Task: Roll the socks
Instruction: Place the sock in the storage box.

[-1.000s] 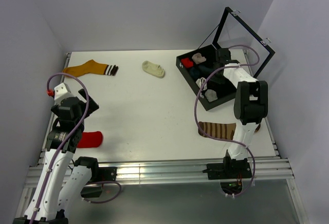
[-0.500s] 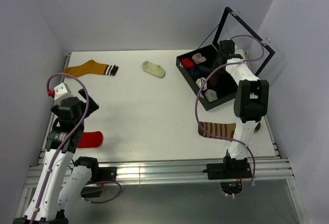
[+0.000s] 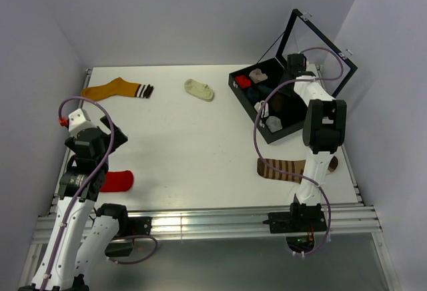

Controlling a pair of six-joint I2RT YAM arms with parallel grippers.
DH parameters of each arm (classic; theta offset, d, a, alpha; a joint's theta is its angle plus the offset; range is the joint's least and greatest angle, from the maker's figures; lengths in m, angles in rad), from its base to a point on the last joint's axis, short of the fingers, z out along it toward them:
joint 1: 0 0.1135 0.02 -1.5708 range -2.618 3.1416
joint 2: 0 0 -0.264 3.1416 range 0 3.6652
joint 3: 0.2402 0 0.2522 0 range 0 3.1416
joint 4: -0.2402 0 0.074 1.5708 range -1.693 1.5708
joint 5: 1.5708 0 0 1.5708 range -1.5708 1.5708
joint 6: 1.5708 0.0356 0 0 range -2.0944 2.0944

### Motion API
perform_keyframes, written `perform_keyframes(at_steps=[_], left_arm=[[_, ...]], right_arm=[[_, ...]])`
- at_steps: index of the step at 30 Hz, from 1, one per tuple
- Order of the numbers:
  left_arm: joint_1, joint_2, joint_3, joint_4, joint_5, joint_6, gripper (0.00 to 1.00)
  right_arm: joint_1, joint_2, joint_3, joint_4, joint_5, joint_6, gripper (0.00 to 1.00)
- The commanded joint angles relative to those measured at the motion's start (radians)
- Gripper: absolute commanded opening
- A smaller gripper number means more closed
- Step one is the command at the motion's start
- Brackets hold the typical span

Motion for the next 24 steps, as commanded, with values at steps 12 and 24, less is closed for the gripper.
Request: perform_keyframes(at_steps=[12,24], left_arm=[[-0.001,-0.027,-0.012,0.049,-0.009,-0.016,0.99],[-0.001,-0.038,-0.013,0.052,-0.001,-0.014,0.99]], right_arm=[[-0.002,-0.217,-0.148,0.096,-0.014,-0.007,0.15],[0.008,-0.230,-0.218,0.113,-0.006,-0.029,0.15]])
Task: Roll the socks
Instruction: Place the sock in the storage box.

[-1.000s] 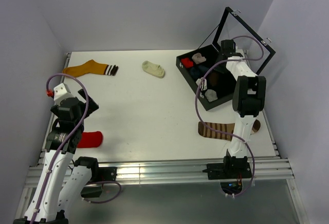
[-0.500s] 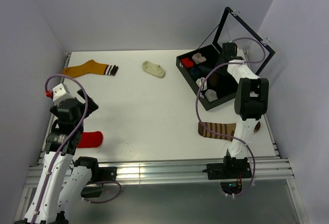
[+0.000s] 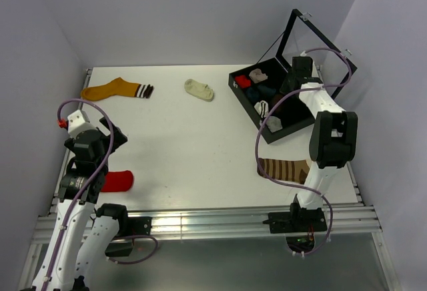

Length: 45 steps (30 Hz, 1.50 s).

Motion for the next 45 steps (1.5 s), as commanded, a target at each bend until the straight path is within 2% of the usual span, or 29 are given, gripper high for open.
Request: perform_keyframes(at_steps=[1,13,20,26,29,33,38,45], left_arm=[[-0.001,-0.013,0.000,0.037,-0.001,-0.014,1.00],[-0.001,-0.013,0.000,0.035,0.000,-0.013,0.99],[-0.001,-0.008,-0.001,0.038,0.006,-0.010,1.00],[-0.001,0.006,-0.003,0.041,0.009,-0.011,0.99],[-0.001,0.024,-0.003,0.037,0.000,-0.017,0.99],[-0.001,0.064,0.002,0.017,-0.007,-0.039,1.00],[-0.001,0.162,0.022,-0.078,-0.020,-0.155,1.00],[-0.001,0.374,0.000,-0.203,0.015,-0.384,0.99]], right_arm=[[0.005,0.025,0.012,0.009,0.008,-0.013,0.16],[0.005,0.182,0.076,-0.019,0.001,-0.023,0.14],[0.006,0.254,0.187,-0.155,-0.009,-0.020,0.14],[0.009,0.139,0.193,-0.138,-0.045,-0.023,0.18],[0.024,0.060,0.211,-0.135,-0.058,-0.020,0.25],[0.080,-0.049,0.204,-0.128,-0.059,-0.005,0.39],[0.208,-0.208,0.113,-0.100,-0.027,-0.005,0.55],[0.328,-0.358,-0.060,-0.040,-0.098,0.038,0.59]])
